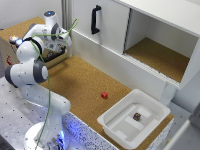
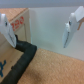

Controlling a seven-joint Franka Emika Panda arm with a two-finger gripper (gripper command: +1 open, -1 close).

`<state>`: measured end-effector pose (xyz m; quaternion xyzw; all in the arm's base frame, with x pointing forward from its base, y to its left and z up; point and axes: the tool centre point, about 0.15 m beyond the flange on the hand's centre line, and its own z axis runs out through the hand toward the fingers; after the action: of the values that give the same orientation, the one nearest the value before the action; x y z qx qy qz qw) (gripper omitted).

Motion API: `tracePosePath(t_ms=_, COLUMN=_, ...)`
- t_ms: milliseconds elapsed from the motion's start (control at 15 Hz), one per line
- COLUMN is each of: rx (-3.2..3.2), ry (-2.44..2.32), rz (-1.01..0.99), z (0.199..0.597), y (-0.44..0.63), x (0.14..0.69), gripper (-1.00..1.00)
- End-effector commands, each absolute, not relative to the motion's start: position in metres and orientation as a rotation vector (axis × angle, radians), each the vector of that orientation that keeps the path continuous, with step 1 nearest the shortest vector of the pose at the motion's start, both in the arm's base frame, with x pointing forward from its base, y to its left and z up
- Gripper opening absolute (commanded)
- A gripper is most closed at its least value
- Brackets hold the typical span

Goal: Push the handle of the drawer

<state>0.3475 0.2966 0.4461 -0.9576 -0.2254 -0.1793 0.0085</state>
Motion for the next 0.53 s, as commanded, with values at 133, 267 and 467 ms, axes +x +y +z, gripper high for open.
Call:
tracePosePath(t_ms=133, rx=-2.908, ry=-1.201, rz=-0.368, z=0.489, y=0.352, x=0.362, gripper=1.00)
tracePosePath(t_ms=267, rx=-2.869, ry=-1.340, rz=-0.353, z=0.490, y=0.364, x=0.365, gripper=1.00)
tracePosePath(t_ms=467, rx=-2.765, ry=-1.575, rz=-0.315, z=0.490, y=0.384, x=0.375, gripper=1.00)
